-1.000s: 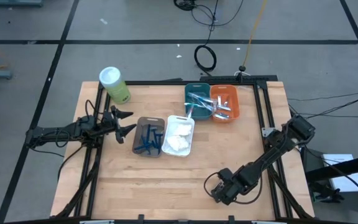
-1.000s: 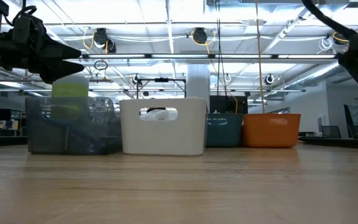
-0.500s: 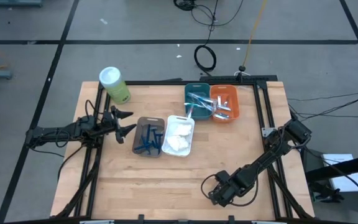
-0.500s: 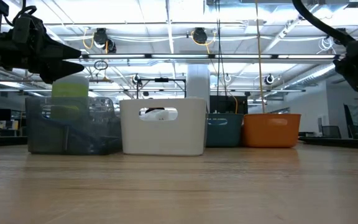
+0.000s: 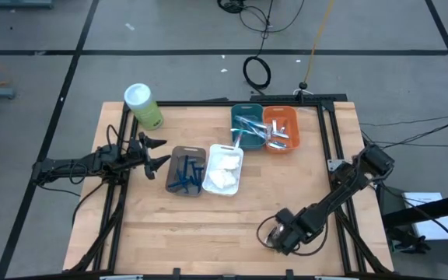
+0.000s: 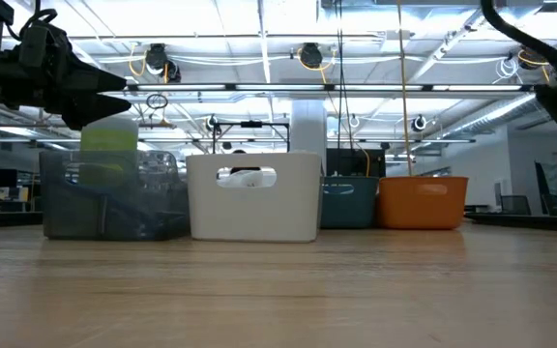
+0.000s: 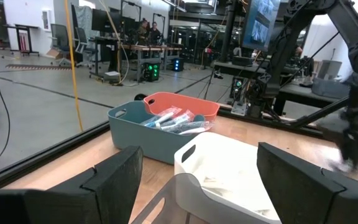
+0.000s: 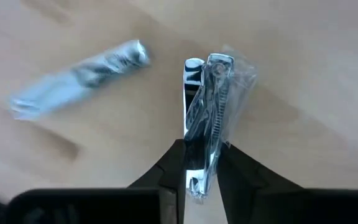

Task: Pick & Place Travel size toiletries
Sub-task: Put the silver nail cutter into the orange bin

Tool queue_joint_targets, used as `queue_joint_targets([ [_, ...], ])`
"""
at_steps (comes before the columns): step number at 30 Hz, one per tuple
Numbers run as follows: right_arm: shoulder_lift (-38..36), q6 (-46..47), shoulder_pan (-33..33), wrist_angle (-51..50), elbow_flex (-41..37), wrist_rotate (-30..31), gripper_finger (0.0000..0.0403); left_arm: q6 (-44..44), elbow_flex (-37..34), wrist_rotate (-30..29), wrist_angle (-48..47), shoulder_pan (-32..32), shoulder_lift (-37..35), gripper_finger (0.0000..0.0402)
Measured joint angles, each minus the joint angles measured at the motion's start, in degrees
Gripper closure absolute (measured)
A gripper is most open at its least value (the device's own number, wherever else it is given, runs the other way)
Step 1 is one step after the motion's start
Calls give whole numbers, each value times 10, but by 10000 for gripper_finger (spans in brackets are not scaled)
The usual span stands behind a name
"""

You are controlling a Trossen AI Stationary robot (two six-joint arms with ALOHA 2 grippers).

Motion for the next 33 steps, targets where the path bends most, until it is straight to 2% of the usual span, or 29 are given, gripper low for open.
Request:
queue_joint_targets([
  [3,-43,-1,1,-44,-1,23,349,0,0,0,0,0,0,96],
  [6,-82,-16,1,-52,1,75,349,0,0,0,0,0,0,96],
  [11,-131,-84,-14,-43,2,162,349,0,0,0,0,0,0,96],
  [14,-155,-125,-39,-70,1,191,349,0,0,0,0,0,0,96],
  [25,-206,-341,-211,-124,2,195,349,0,0,0,0,0,0,96],
  [33,-212,-518,-384,-122,2,195,349,0,0,0,0,0,0,96],
])
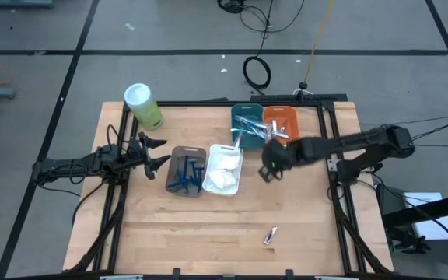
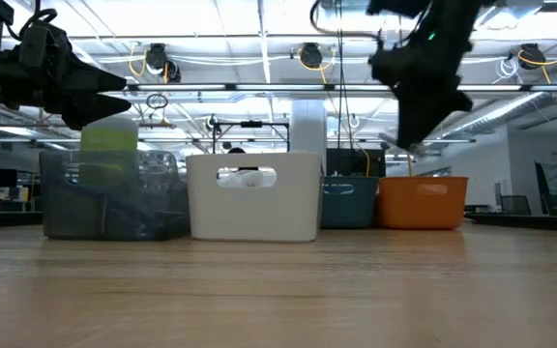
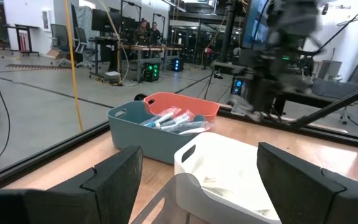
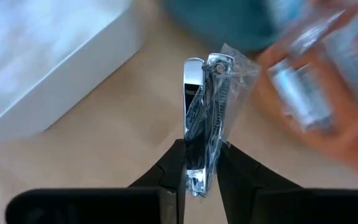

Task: Pick & Place Travel size toiletries
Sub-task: Put the silver nail cutter into the orange bin

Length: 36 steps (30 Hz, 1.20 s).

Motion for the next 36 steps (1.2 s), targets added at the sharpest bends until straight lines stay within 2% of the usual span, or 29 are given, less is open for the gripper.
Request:
queue_joint_targets([
  [7,-7,-124,-175,7,0,2,349,0,0,0,0,0,0,96],
  [11,-10,-164,-252,8,0,34,343,0,0,0,0,0,0,96],
  [17,-9,-184,-305,17,0,45,278,0,0,0,0,0,0,96],
  [22,-9,-184,-309,17,0,43,207,0,0,0,0,0,0,96],
  [26,-9,-195,-297,19,0,35,172,0,0,0,0,0,0,96],
  [31,-9,-211,-231,75,0,-83,175,0,0,0,0,0,0,96],
  [36,-9,-195,-87,190,0,-167,195,0,0,0,0,0,0,96],
])
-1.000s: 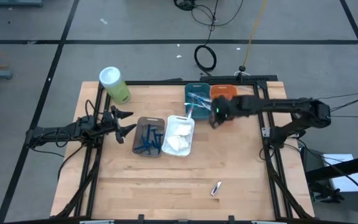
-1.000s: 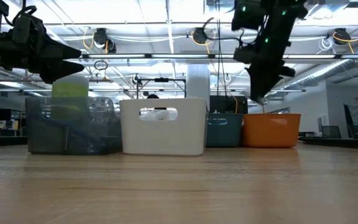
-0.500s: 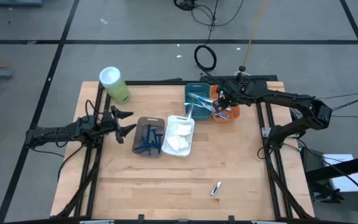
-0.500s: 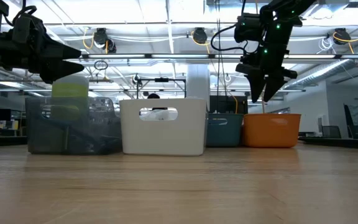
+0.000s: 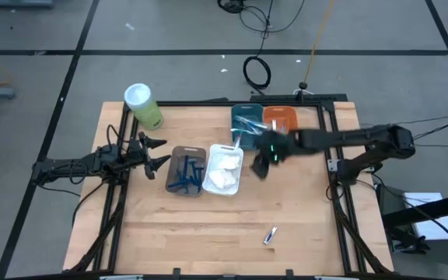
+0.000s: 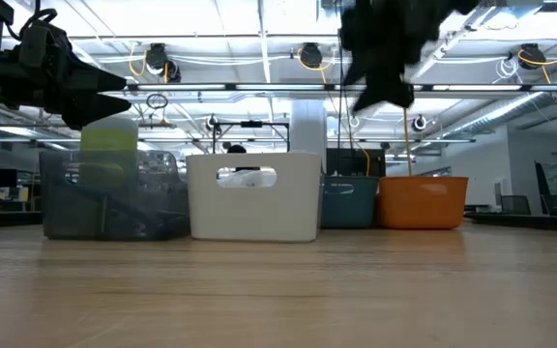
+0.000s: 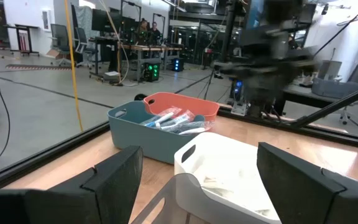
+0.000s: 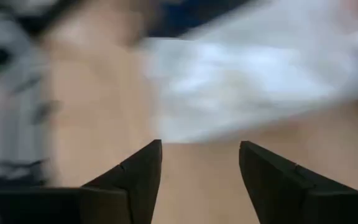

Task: Pick & Place Travel size toiletries
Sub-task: Put the silver nail cutter into the orange bin

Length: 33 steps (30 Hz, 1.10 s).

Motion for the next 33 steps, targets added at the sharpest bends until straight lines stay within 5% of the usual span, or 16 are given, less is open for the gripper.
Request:
queue_joint_targets([
  [6,4,31,201,153,0,-6,206,0,0,0,0,0,0,96],
  [14,70,23,415,172,-1,174,207,0,0,0,0,0,0,96],
  [24,170,24,469,111,0,150,207,0,0,0,0,0,0,96],
  [33,221,-85,469,67,0,149,207,0,0,0,0,0,0,96],
])
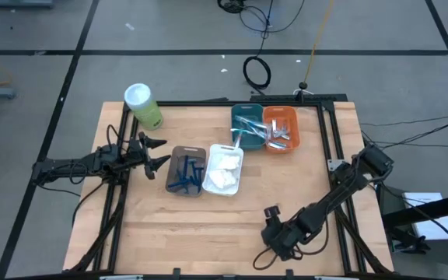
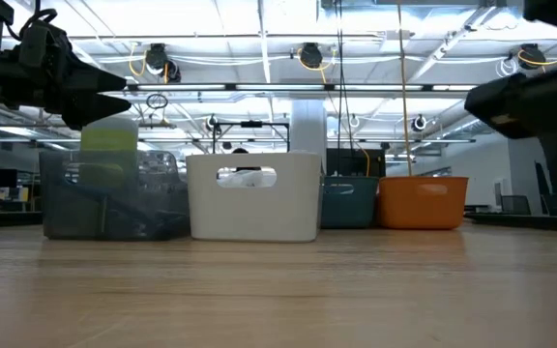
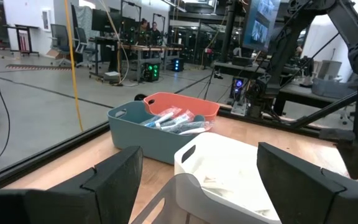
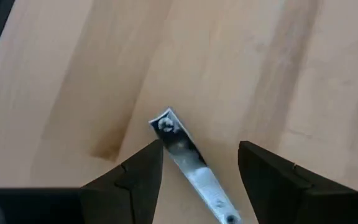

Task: Pick & Place Travel size toiletries
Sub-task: Put the silver nail cutter into the orange bin

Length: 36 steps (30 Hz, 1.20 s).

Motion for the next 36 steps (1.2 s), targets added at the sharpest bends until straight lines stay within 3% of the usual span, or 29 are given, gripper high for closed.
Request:
queue_joint_targets([
  [10,44,-15,-6,1,2,-34,217,0,0,0,0,0,0,96],
  [20,49,-16,-60,9,2,-61,364,0,0,0,0,0,0,96],
  [27,24,-38,-127,80,-3,-72,363,0,0,0,0,0,0,96],
  [36,-119,-80,-247,101,-1,-69,363,0,0,0,0,0,0,96],
])
